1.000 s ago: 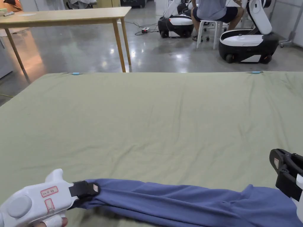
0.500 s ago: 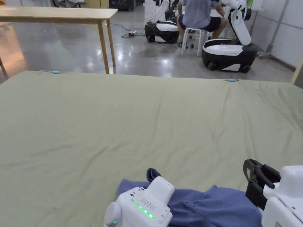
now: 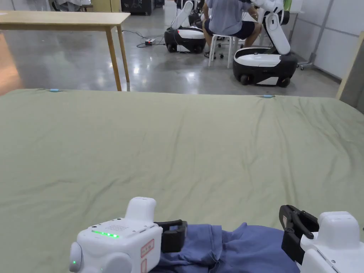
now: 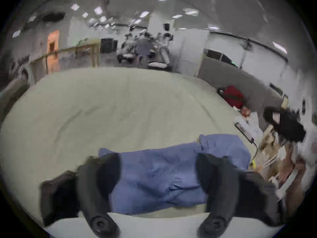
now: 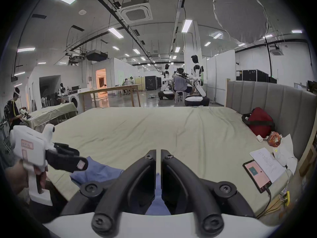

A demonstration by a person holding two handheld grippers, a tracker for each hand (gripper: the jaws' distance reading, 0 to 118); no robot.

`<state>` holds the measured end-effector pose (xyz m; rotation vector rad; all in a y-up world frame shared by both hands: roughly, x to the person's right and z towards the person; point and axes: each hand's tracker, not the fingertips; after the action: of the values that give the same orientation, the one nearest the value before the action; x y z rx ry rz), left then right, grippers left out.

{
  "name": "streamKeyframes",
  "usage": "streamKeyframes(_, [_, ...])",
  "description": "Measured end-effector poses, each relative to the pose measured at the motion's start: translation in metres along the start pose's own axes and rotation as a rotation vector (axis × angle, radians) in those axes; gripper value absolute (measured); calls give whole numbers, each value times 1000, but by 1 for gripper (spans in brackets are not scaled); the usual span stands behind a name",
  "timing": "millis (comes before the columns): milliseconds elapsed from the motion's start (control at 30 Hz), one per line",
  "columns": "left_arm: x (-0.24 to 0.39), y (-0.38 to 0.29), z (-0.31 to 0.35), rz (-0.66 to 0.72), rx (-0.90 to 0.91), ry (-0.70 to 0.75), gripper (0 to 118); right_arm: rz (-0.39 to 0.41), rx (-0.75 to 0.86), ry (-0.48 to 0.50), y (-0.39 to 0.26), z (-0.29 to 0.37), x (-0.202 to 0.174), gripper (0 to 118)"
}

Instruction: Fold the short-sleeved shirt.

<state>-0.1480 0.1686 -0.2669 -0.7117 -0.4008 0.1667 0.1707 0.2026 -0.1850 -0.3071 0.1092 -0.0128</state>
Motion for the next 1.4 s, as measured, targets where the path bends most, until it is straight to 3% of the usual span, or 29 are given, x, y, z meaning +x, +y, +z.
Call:
streamKeyframes(33, [-1, -2, -8, -16, -26, 6, 30, -9, -9, 2, -1, -1, 0, 6])
streamKeyframes(67, [4, -6, -21, -67, -74, 27, 30, -17, -15, 4, -2, 0, 1, 6])
streamKeyframes(100, [15, -13, -35, -113, -127, 17, 10, -20, -14, 4, -3, 0, 1, 6])
streamKeyframes(133, [21, -16, -43, -112, -136, -51, 7, -21, -14, 1, -4, 1, 2, 6])
streamKeyframes(233, [51, -28, -65, -26, -142, -190, 7, -17, -20, -9, -3, 2, 6, 6])
streamKeyframes(367, [78, -44, -81, -127, -198, -99, 7, -17, -19, -23, 0, 8, 13, 6])
streamKeyframes(733, [-32, -22, 27, 135, 22, -71, 8, -42, -15, 37, 3, -9, -10, 6])
streamKeyframes(767, [-41, -24, 31, 157, 47, -59, 20, -38, -14, 43, 4, -10, -14, 6])
streamKeyframes(800, [-55, -28, 35, 184, 54, -38, 50, -35, -14, 56, 5, -11, -18, 6])
streamKeyframes(833, [-63, -30, 36, 203, 43, -27, 97, -34, -11, 61, 6, -11, -20, 6])
streamKeyframes(867, [-76, -35, 34, 237, 11, -20, 112, -30, -7, 66, 7, -10, -22, 6])
streamKeyframes(933, [-94, -45, 29, 373, 15, -74, 112, -18, -3, 70, 9, -9, -24, 6])
streamKeyframes(1033, [-125, -64, 5, 689, -19, -261, 111, -6, 2, 61, 11, -8, -22, 6])
streamKeyframes(1100, [-139, -88, -24, 908, -15, -563, 111, -14, 7, 54, 12, -6, -19, 6])
streamKeyframes(1133, [-141, -93, -30, 951, 54, -634, 111, -17, 8, 53, 13, -5, -18, 6])
streamKeyframes(1200, [-137, -93, -44, 1009, 56, -690, 106, -24, 10, 49, 13, -4, -16, 6])
streamKeyframes(1233, [-132, -91, -49, 978, 48, -623, 87, -26, 10, 47, 13, -4, -16, 6])
streamKeyframes(1300, [-117, -92, -64, 925, -50, -409, 13, -24, 6, 41, 13, -3, -16, 6])
streamKeyframes(1367, [-115, -88, -56, 917, 36, -485, 13, -19, 4, 39, 13, -2, -15, 6])
streamKeyframes(1400, [-113, -82, -50, 920, 11, -453, 13, -17, 2, 35, 12, -1, -14, 6])
